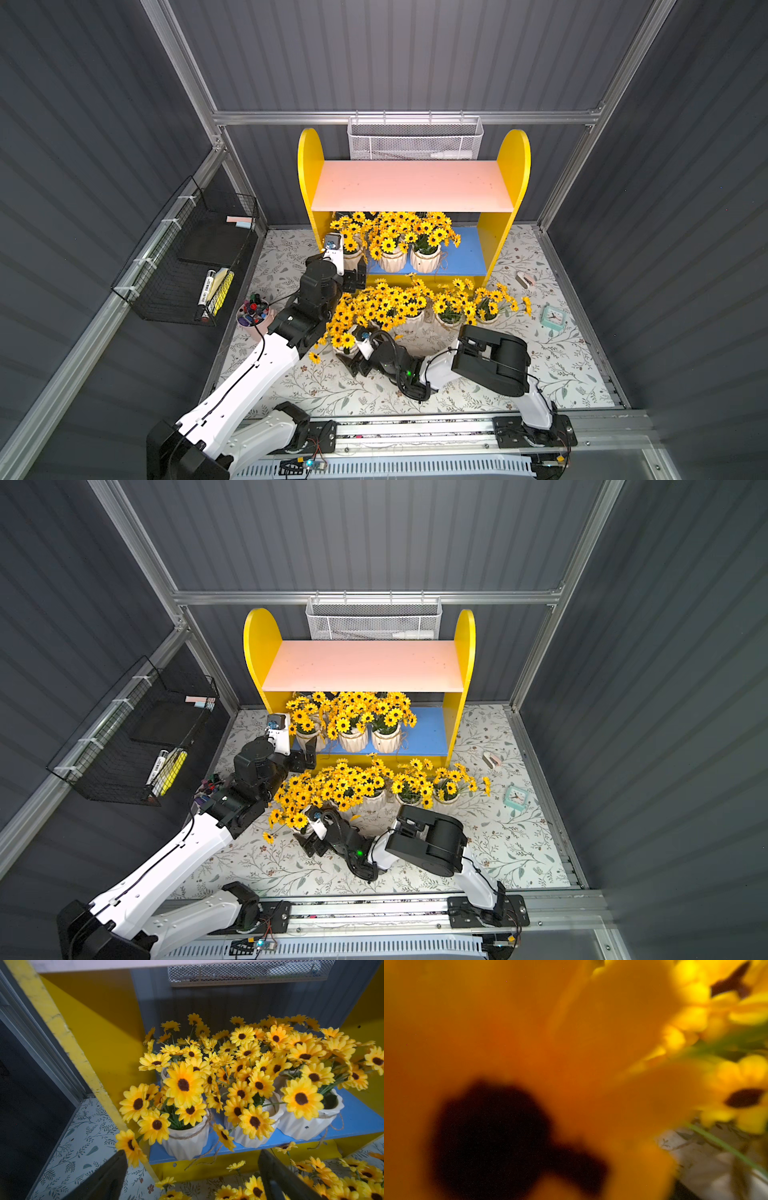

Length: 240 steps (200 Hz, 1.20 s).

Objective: Take the sunflower pots off the shelves
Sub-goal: Place the sunflower pot at the center of the board.

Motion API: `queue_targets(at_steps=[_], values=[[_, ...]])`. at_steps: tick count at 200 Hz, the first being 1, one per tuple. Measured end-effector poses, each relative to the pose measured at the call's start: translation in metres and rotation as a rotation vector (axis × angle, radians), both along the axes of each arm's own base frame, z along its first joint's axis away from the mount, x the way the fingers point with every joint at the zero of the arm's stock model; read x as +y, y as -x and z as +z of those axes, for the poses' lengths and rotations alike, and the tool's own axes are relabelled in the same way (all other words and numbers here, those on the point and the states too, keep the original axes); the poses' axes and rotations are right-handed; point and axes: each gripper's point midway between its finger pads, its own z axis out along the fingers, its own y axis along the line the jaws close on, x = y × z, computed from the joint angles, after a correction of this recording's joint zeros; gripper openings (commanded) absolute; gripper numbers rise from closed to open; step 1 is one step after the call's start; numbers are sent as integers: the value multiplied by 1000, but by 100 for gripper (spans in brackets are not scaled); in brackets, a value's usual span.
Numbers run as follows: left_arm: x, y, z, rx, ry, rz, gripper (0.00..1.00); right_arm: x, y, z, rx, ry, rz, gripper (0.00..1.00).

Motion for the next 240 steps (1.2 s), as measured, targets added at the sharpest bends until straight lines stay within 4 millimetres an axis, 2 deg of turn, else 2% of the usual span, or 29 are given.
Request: queue_targets(at_steps=[5,9,11,15,65,115,138,170,198,240], values=[[0,0,0,0,0,-1,99,0,1,0,3,-2,0,66],[-1,0,0,0,1,-3,99,1,1,0,6,-4,0,93],[-1,0,0,0,1,-3,99,1,1,0,8,-5,0,97],[-1,0,0,1,1,-4,99,1,2,0,9,-6,1,99],[-3,1,0,2,5,-20,99,-2,21,-12,22,43,26,99],[-6,3,3,-5,14,-38,99,-16,26,2,18,68,10,99],[-8,3,3,-4,16,-50,99,-30,26,-1,22,95,-9,99],[-14,5,4,-2,27,-85,99,-59,28,-5,36,152,-55,99],[-23,7,5,-3,44,-139,99,-86,26,11,33,157,-113,99],[-42,13,10,-15,72,-252,100,-122,27,53,53,156,-187,99]])
